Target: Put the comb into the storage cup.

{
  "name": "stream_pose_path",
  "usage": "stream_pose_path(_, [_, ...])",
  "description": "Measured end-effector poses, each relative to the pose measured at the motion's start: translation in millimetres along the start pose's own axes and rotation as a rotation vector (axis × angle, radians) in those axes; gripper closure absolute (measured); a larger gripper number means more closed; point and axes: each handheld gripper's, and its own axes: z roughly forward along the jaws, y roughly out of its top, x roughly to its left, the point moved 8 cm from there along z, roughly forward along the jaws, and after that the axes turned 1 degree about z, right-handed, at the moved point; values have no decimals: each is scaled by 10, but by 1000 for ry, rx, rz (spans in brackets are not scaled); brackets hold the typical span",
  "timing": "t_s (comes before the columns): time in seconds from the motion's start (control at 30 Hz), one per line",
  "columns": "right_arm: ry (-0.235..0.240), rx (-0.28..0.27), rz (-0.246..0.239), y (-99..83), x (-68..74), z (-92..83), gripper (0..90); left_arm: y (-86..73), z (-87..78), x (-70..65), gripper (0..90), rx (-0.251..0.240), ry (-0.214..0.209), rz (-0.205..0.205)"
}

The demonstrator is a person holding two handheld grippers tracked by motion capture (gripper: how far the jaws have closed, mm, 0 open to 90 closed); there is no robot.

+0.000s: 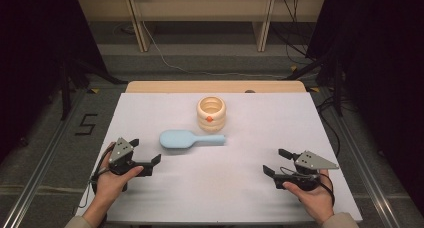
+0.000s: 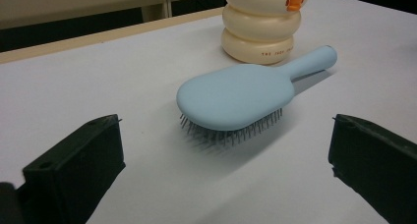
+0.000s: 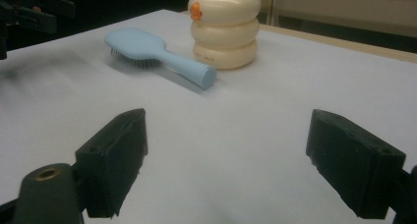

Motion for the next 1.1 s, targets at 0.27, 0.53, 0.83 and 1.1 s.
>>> stream_pose_path(0.27, [6,1,12,-10,-4,8,166,-7,-2,27,9,2,17,-3])
stream_pose_path(0.53, [0,1,12,-9,-17,10,169,147,-52,-113,298,-34,-6,19])
stream_pose_path(0.83, [-4,3,18,-4,-20,19,171,318,118,-497,826,23,-114,2])
stream_pose_path(1.1, [-11,4,10,7,-17,18,173,398,531,-763,900,118,-126,45])
